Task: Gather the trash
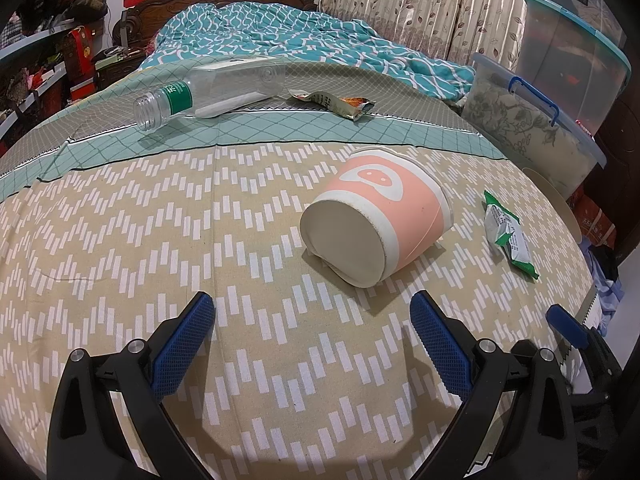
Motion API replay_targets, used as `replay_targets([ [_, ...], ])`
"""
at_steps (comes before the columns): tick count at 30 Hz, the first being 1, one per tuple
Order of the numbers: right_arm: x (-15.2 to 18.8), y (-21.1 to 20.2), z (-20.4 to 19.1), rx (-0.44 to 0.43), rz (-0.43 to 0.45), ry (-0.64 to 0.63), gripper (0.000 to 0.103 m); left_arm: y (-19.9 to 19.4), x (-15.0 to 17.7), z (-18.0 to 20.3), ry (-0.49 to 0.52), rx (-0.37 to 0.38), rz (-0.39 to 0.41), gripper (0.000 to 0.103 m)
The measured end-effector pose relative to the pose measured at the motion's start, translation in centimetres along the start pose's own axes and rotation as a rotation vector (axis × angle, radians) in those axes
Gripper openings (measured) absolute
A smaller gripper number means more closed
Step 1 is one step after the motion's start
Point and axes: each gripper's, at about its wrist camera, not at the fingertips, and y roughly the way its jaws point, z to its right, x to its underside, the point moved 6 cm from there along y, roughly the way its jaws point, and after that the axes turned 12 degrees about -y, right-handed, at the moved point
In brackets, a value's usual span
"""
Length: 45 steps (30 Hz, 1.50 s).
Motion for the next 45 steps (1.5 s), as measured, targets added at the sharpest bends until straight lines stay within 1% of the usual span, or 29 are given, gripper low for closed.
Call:
replay_targets([
  [4,-0.7,-0.8,1.2,0.007,0.024,0.032,0.099,0.0,0.0,0.0,0.000,0.000,-0.001,0.094],
  [9,-1.7,-2.1,1.6,0.026,0.074,0.022,0.099,0.0,0.0,-0.1,0.001,-0.002,-0.001,0.095],
  [12,-2.0,-2.3,1.8,0.032,0.088,0.019,0.099,0.0,0.1,-0.1,0.004,-0.007,-0.001,0.095],
  [19,-1.4,-1.4,1.7,0.006,0.056,0.038,0.099,-0.1,0.3,-0.4,0.007,-0.009,-0.004,0.095],
  [31,-0.9,-1.3,2.4,0.005,0.044,0.070,0.099,0.1,0.3,-0.3,0.011,-0.014,-0.005,0.095],
  [39,-1.0,-1.2,3.3,0.005,0.040,0.093,0.099,0.4,0.2,-0.1,0.017,-0.014,-0.010,0.095],
  [45,-2.0,-1.9,3.7,0.018,0.059,0.076,0.099,0.5,0.3,-0.2,0.054,-0.027,-0.027,0.095],
])
